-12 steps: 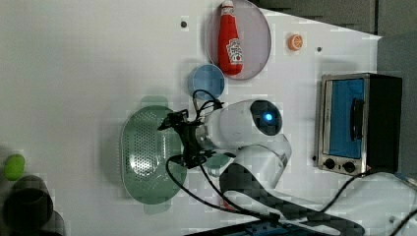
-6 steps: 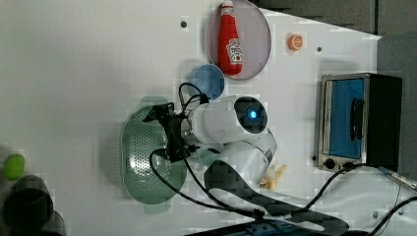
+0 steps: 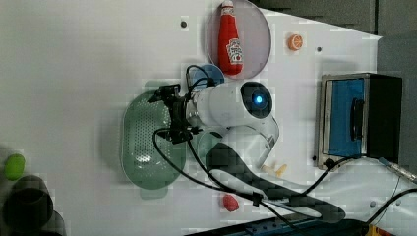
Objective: Drag strainer forwards.
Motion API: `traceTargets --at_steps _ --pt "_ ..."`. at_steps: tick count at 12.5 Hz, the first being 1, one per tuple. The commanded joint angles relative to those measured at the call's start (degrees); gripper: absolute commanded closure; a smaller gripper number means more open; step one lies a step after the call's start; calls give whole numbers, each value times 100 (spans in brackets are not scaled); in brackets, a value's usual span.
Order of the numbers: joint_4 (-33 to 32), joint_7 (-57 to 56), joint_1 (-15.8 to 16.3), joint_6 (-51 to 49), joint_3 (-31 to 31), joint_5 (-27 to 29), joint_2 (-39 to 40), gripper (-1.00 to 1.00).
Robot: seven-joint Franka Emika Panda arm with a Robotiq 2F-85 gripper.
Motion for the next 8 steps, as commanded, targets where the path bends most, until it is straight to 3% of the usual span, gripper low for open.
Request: traceTargets --at_steps 1,8 --pt "264 285 21 -29 -55 -37 82 -100" --pt "1139 288 170 -33 -231 -37 602 -100"
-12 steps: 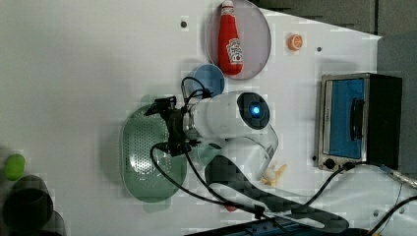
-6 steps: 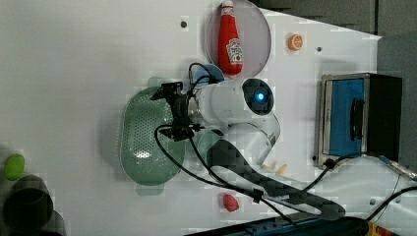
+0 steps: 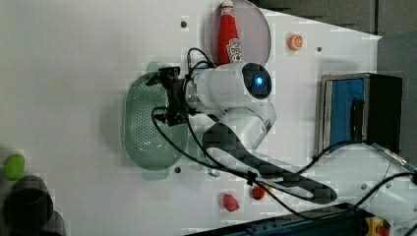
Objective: Drag strainer forwards.
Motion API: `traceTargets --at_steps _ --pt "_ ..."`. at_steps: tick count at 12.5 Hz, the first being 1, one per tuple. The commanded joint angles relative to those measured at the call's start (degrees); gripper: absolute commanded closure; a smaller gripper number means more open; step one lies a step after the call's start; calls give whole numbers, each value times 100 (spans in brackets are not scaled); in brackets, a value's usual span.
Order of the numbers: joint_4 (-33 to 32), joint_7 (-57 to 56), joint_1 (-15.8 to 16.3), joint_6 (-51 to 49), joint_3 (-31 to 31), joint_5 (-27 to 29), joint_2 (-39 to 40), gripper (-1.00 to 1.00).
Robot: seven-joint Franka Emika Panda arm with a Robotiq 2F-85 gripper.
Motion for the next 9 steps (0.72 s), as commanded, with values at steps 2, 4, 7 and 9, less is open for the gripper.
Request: traceTargets --at_steps 2,4,7,9 --pt "621 270 138 -30 -138 -1 238 -100" --pt "976 271 191 -29 -182 -1 451 -100" --pt "1575 268 297 -31 -271 -2 790 -100" --pt "1947 269 344 -36 -311 -2 978 -100"
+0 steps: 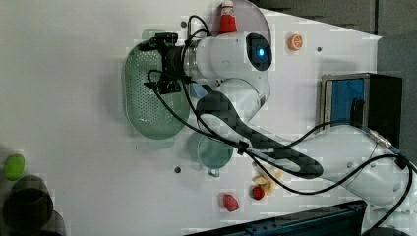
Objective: Drag strainer forwards.
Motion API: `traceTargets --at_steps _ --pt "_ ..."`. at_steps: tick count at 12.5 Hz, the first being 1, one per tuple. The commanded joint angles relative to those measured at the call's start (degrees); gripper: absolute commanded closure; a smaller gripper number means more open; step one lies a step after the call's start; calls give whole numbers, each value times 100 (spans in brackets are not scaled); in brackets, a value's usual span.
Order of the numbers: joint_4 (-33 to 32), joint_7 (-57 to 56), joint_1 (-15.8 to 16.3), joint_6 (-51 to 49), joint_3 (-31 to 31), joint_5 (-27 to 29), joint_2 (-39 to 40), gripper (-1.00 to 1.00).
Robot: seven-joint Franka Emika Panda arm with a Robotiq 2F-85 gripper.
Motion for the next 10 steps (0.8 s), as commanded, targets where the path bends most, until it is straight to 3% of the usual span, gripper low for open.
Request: traceTargets --at_steps 1,10 --pt "547 254 163 -23 -172 6 166 -100" --pt "1407 253 189 -219 -276 4 137 -100"
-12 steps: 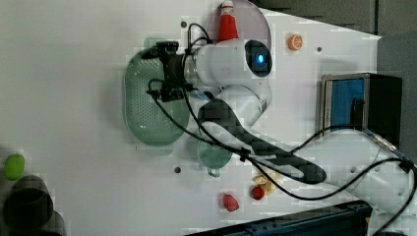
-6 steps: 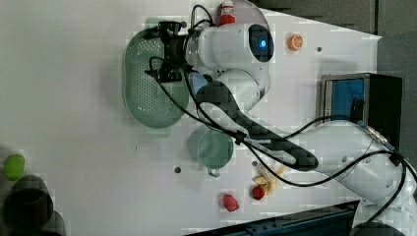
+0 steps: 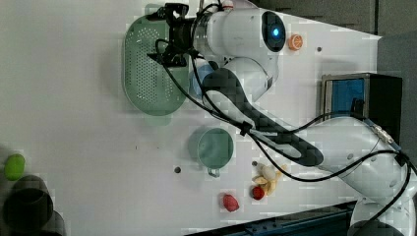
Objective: Drag strainer forwards.
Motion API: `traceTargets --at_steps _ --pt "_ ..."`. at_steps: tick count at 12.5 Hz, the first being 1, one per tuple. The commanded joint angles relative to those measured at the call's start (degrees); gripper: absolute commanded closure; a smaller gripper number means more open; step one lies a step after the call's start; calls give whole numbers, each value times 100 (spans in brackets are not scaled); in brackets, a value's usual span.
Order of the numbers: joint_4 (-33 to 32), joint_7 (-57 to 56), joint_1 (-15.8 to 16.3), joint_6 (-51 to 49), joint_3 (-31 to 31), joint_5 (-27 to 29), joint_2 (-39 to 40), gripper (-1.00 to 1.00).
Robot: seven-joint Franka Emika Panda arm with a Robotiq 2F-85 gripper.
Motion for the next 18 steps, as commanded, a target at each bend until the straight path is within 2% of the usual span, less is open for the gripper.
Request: traceTargets --at_steps 1,3,5,10,15,18 --pt "390 203 26 -298 -59 -5 -270 -100" --pt "618 18 -36 -1028 -58 -5 -556 -100" --pt "731 -728 -176 -2105 -60 -5 -995 -100" --pt "713 -2824 -878 -4579 -68 -4 -2128 -100" --pt "622 -4600 -1802 -5777 -68 4 -2874 -100" --pt "275 -5797 -2376 -5881 -69 4 -3382 -100"
